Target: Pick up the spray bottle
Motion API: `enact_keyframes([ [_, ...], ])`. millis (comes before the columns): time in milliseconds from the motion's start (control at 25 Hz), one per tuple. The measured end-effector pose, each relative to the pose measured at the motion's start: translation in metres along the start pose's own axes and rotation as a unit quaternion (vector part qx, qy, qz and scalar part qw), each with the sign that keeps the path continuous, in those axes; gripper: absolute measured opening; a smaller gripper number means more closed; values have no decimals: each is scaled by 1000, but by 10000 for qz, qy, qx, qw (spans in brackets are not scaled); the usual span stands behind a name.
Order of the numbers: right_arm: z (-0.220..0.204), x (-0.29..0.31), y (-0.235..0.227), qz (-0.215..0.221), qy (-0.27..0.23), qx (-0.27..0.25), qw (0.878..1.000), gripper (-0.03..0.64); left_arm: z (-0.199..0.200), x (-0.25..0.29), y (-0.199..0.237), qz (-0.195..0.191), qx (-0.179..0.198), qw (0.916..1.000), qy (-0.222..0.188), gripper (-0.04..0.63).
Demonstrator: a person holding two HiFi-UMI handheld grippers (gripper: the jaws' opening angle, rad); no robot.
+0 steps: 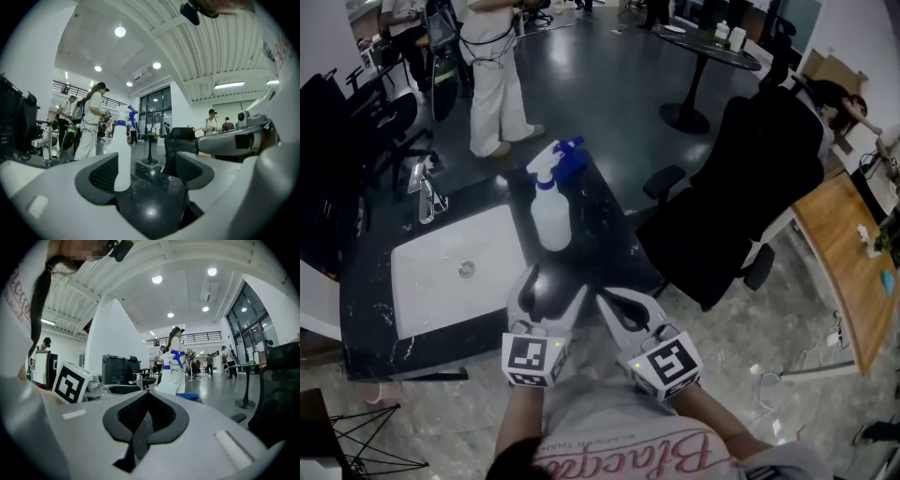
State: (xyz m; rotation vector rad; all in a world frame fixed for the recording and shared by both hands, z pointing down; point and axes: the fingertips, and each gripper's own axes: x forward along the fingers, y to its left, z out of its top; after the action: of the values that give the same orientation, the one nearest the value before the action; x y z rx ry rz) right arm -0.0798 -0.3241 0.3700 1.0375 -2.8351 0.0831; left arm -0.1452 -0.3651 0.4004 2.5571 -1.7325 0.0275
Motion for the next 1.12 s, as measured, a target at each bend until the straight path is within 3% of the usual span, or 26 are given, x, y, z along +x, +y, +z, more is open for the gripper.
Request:
enact_keyframes([
  [160,-4,17,-11,38,0,-41,10000,2,-13,29,19,73,-126,9998,152,527],
  [320,-5,32,-23,77,45,-58,9999,2,-21,59,35,166,-119,9996,198,581],
  [600,-11,52,-51,157,218,-123,9996,2,-38,104,69,576,38,9976,389,584],
  [1040,-16,83,-74,390,330,-205,9985,2,-56,150,87,516,52,9970,570,567],
  [1120,-18,86,-75,432,385,-226,9981,2,-59,153,87,504,74,9968,613,521],
])
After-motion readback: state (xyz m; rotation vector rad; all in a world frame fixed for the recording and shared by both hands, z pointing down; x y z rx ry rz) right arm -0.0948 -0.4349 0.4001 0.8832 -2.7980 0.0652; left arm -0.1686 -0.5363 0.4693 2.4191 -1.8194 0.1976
